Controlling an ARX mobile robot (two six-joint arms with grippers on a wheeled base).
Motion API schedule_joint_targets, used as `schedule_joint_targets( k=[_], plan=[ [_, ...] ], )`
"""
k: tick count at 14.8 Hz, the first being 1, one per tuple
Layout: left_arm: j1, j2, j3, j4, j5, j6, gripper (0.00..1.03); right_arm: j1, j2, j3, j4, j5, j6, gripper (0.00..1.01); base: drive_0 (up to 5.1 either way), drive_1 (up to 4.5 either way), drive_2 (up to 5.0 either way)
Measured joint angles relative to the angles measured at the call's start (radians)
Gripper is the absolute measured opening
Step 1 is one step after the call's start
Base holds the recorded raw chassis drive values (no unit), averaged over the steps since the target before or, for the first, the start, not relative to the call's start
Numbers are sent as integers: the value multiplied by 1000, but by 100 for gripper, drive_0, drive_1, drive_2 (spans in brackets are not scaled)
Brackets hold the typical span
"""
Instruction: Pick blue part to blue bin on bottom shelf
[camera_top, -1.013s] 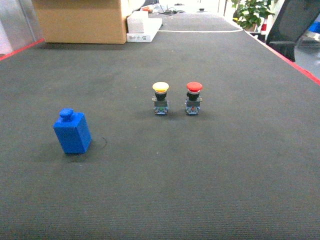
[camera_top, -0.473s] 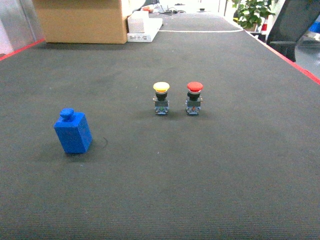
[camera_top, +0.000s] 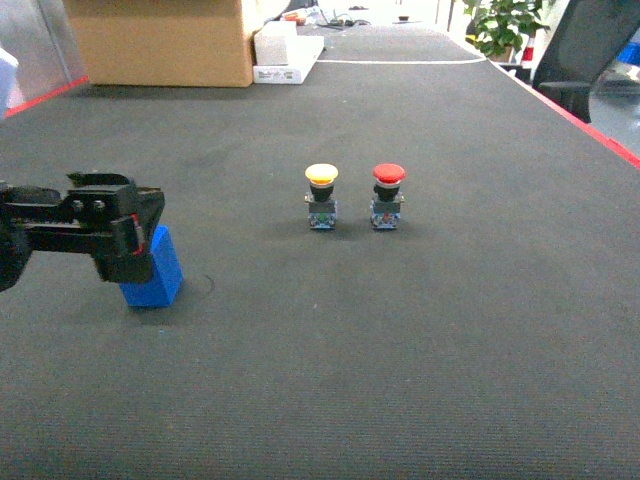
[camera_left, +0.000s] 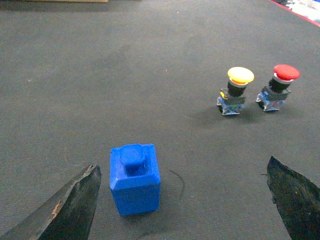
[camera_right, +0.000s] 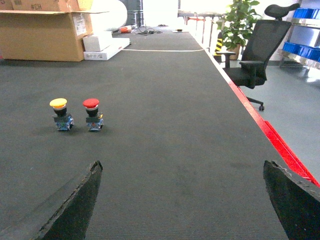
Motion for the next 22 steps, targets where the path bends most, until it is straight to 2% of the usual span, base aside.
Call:
schedule_joint_targets(
  k=[4,7,9,12,15,16,17,19,21,22],
  plan=[
    [21,292,182,26,18,-15,98,0,0,0,0,0,0,98,0,0,0],
    [47,428,282,24,14,-23,98,0,0,0,0,0,0,98,0,0,0],
    [61,534,356,-3,45,-24,98,0,0,0,0,0,0,98,0,0,0],
    [64,602,428,1,51,-29,96,0,0,0,0,0,0,98,0,0,0],
    [63,621,441,7,47,-25,58,0,0,0,0,0,0,98,0,0,0],
    [63,622,441,15,46,-23,49,0,0,0,0,0,0,98,0,0,0],
    [63,622,443,22,43,-23,45,0,0,0,0,0,0,98,0,0,0],
    [61,621,434,44,36,-21,45,0,0,0,0,0,0,98,0,0,0],
    [60,569,344,117,20,-26,45,0,0,0,0,0,0,98,0,0,0],
    [55,496,256,170,8,-26,45,0,0,0,0,0,0,98,0,0,0]
  ],
)
